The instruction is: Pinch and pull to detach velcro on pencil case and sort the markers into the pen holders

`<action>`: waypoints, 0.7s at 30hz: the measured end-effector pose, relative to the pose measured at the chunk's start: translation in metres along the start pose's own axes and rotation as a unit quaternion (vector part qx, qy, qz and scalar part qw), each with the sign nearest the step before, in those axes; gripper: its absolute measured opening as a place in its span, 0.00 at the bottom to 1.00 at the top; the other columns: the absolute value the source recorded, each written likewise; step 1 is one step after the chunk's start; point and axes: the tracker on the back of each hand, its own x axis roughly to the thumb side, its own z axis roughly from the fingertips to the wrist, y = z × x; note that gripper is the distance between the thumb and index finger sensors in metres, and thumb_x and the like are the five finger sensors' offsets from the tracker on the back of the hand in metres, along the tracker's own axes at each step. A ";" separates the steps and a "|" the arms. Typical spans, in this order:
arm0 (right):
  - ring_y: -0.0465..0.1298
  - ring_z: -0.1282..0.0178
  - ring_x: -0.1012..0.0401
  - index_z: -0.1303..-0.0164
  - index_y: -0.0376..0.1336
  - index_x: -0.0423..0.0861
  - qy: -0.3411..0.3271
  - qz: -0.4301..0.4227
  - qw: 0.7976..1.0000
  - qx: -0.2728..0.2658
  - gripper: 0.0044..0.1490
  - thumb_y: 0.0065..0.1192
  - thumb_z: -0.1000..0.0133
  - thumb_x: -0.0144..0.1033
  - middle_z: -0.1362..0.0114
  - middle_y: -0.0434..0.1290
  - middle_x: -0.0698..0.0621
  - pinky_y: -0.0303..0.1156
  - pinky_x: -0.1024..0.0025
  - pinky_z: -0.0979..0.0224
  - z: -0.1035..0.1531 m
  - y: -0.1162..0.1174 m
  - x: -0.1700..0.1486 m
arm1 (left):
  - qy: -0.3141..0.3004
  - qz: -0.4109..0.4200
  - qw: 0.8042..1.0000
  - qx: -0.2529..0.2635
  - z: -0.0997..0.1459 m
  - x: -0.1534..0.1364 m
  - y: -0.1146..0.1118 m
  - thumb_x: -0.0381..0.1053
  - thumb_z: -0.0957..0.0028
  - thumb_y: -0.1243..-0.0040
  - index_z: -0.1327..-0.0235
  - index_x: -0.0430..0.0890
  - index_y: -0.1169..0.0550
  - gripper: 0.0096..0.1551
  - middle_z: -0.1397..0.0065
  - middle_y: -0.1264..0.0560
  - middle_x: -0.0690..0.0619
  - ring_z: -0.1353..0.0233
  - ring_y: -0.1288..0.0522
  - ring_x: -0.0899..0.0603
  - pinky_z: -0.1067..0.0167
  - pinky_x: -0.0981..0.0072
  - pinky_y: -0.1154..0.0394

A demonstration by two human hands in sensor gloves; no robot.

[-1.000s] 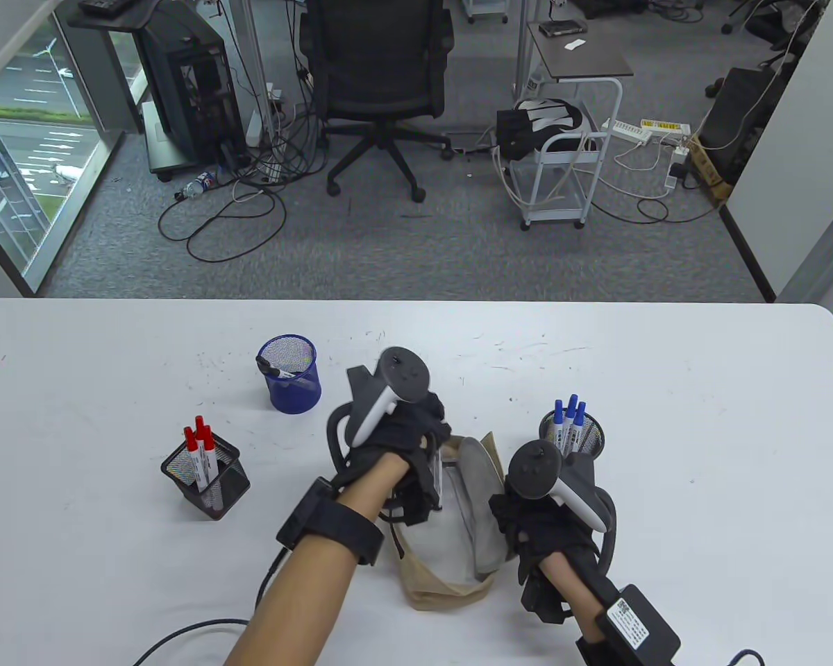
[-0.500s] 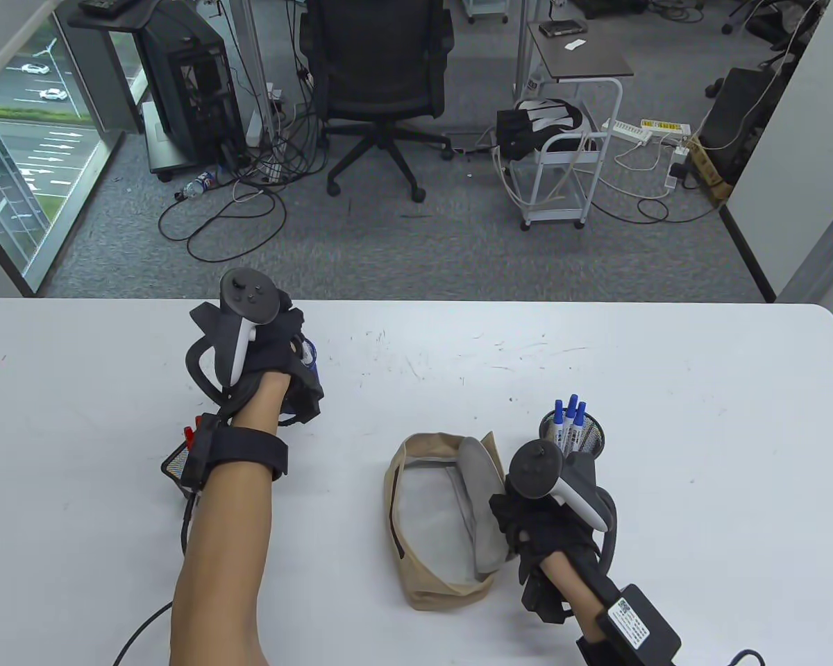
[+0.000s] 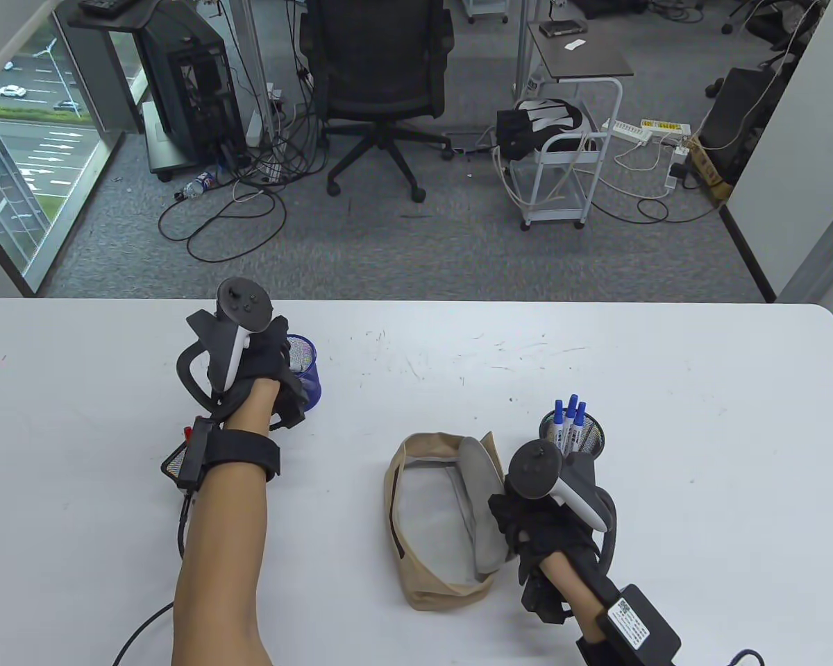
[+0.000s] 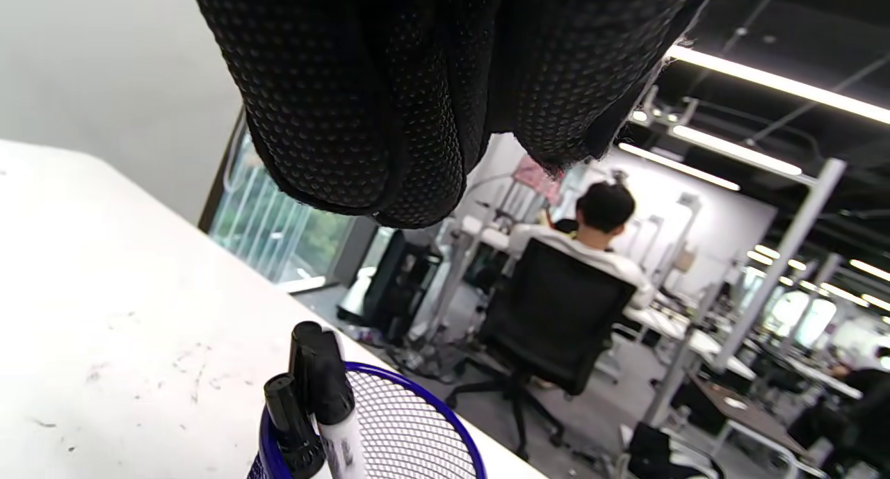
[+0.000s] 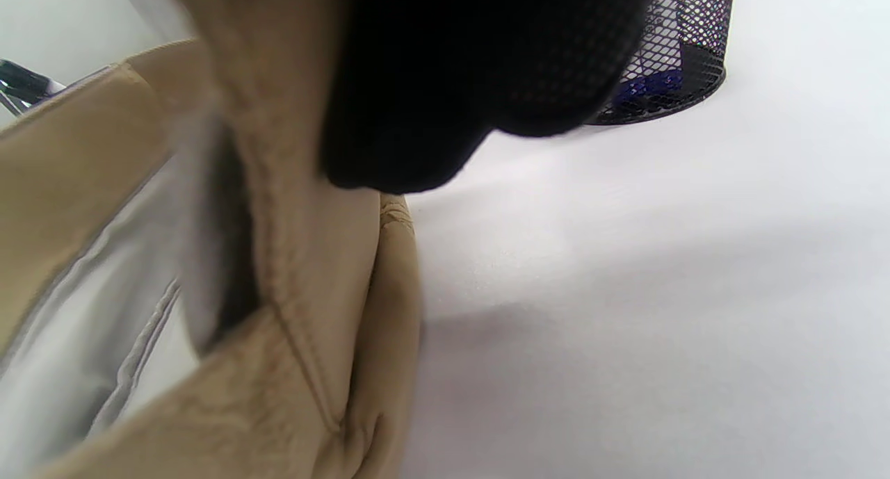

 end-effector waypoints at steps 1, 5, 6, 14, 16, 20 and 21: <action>0.86 0.74 0.61 0.36 0.68 0.29 0.000 -0.001 1.000 0.001 0.35 0.69 0.44 0.41 0.50 0.86 0.42 0.81 0.70 0.69 0.000 0.000 0.000 | -0.011 -0.007 1.000 0.002 0.004 0.002 0.002 0.53 0.52 0.24 0.36 0.49 0.16 0.30 0.38 0.12 0.48 0.46 0.08 0.46 0.55 0.67 0.08; 0.86 0.73 0.60 0.34 0.67 0.30 0.000 -0.017 1.000 0.011 0.37 0.67 0.43 0.45 0.49 0.85 0.41 0.81 0.69 0.68 0.000 -0.004 -0.005 | -0.095 -0.050 0.994 0.002 0.040 0.016 0.007 0.54 0.52 0.24 0.35 0.48 0.16 0.30 0.37 0.12 0.48 0.45 0.08 0.45 0.54 0.65 0.08; 0.86 0.72 0.60 0.34 0.67 0.30 0.000 -0.019 1.000 0.013 0.38 0.67 0.43 0.45 0.48 0.85 0.41 0.81 0.69 0.68 0.000 -0.005 -0.005 | -0.109 -0.056 0.992 0.001 0.048 0.018 0.007 0.54 0.51 0.24 0.34 0.48 0.17 0.30 0.36 0.13 0.48 0.44 0.09 0.45 0.53 0.64 0.09; 0.86 0.71 0.58 0.32 0.66 0.29 -0.008 -0.021 1.000 0.010 0.41 0.67 0.44 0.48 0.47 0.84 0.40 0.81 0.68 0.66 0.006 -0.009 -0.002 | -0.234 -0.162 0.957 -0.047 0.144 0.018 -0.025 0.61 0.50 0.32 0.19 0.48 0.29 0.44 0.19 0.26 0.46 0.25 0.23 0.38 0.36 0.48 0.22; 0.86 0.71 0.58 0.32 0.66 0.30 -0.011 -0.017 1.000 0.008 0.41 0.67 0.44 0.48 0.47 0.84 0.40 0.81 0.67 0.66 0.008 -0.009 0.000 | -0.235 -0.169 0.954 -0.073 0.156 0.011 -0.039 0.64 0.49 0.37 0.15 0.47 0.34 0.48 0.15 0.31 0.45 0.21 0.29 0.36 0.32 0.45 0.26; 0.86 0.70 0.58 0.32 0.66 0.29 -0.013 -0.013 1.000 0.007 0.41 0.66 0.44 0.48 0.46 0.84 0.40 0.81 0.67 0.66 0.009 -0.008 0.002 | -0.218 -0.184 0.946 -0.153 0.170 -0.008 -0.071 0.69 0.46 0.50 0.10 0.47 0.52 0.55 0.09 0.52 0.44 0.13 0.49 0.35 0.24 0.39 0.44; 0.86 0.70 0.58 0.32 0.66 0.30 -0.013 -0.013 1.000 0.007 0.41 0.66 0.44 0.48 0.46 0.84 0.40 0.81 0.67 0.66 0.009 -0.008 0.002 | -0.216 -0.188 0.944 -0.163 0.172 -0.013 -0.078 0.69 0.45 0.53 0.10 0.48 0.55 0.55 0.08 0.55 0.44 0.13 0.52 0.35 0.24 0.39 0.47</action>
